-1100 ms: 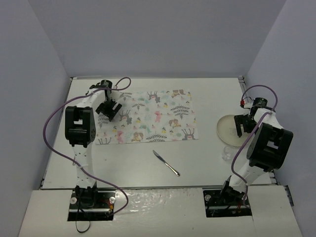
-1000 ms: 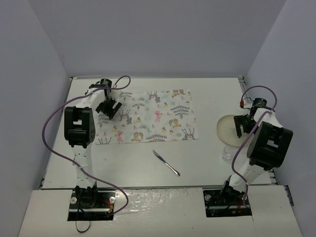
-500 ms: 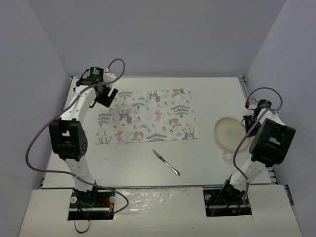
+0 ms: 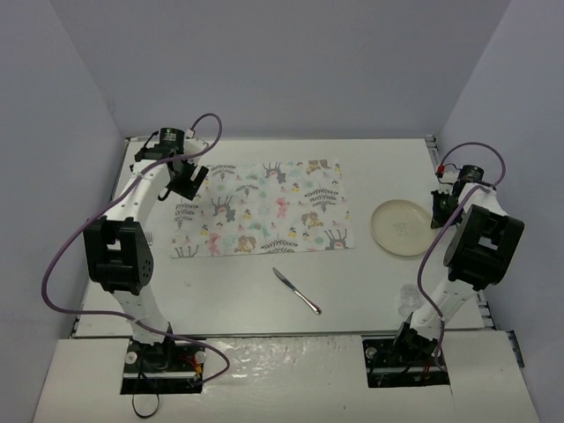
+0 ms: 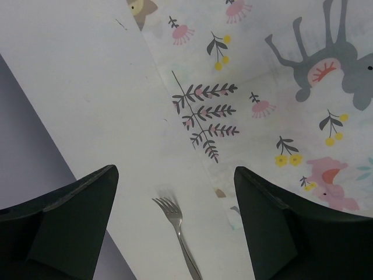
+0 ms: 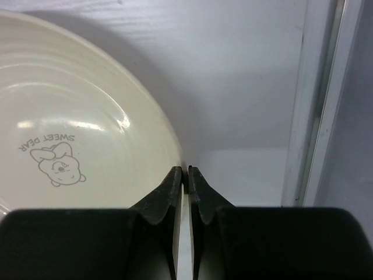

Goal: Set the dinner table for one person

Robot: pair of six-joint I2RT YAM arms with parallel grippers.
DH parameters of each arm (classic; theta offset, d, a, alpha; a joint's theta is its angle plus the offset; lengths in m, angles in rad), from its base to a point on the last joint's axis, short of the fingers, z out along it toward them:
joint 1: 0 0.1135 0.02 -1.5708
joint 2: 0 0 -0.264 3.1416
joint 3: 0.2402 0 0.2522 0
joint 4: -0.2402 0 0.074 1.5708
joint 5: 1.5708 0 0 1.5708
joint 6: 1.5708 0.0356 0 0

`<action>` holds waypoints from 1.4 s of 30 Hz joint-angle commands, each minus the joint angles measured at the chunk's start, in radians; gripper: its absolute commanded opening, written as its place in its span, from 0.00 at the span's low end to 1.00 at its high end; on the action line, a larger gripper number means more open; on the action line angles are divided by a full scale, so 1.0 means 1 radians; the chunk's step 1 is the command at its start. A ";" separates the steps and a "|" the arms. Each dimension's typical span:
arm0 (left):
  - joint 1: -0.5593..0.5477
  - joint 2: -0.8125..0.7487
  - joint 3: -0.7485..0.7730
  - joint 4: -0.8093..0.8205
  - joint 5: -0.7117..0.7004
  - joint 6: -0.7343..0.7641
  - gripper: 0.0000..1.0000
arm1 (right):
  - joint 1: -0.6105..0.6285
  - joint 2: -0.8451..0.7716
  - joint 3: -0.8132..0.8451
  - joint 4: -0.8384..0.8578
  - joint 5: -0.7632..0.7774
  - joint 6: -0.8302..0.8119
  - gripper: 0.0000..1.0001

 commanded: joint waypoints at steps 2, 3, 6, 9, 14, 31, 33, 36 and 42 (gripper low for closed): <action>0.006 -0.107 0.025 0.038 -0.027 -0.027 0.78 | 0.090 -0.027 0.112 -0.005 -0.057 0.058 0.00; 0.007 -0.107 0.026 0.036 -0.030 -0.028 0.78 | 0.110 -0.034 0.129 -0.006 -0.058 0.066 0.00; 0.006 -0.110 0.032 0.033 -0.032 -0.031 0.79 | 0.192 -0.047 0.191 -0.023 -0.075 0.099 0.00; 0.005 -0.116 0.031 0.035 -0.039 -0.037 0.79 | 0.290 -0.043 0.308 -0.070 -0.081 0.128 0.00; 0.008 -0.143 0.014 0.052 -0.033 -0.059 0.79 | 0.433 -0.020 0.518 -0.118 -0.048 0.168 0.00; 0.014 -0.158 -0.034 0.052 -0.046 -0.068 0.79 | 0.677 0.225 0.793 -0.161 -0.120 0.207 0.00; 0.016 -0.158 -0.047 0.053 -0.055 -0.071 0.79 | 0.707 0.264 0.821 -0.165 -0.120 0.207 0.00; 0.016 -0.157 -0.085 0.064 -0.059 -0.082 0.79 | 0.759 0.316 0.852 -0.172 -0.124 0.208 0.00; 0.018 -0.159 -0.122 0.086 -0.048 -0.094 0.79 | 0.829 0.397 0.928 -0.178 -0.129 0.221 0.00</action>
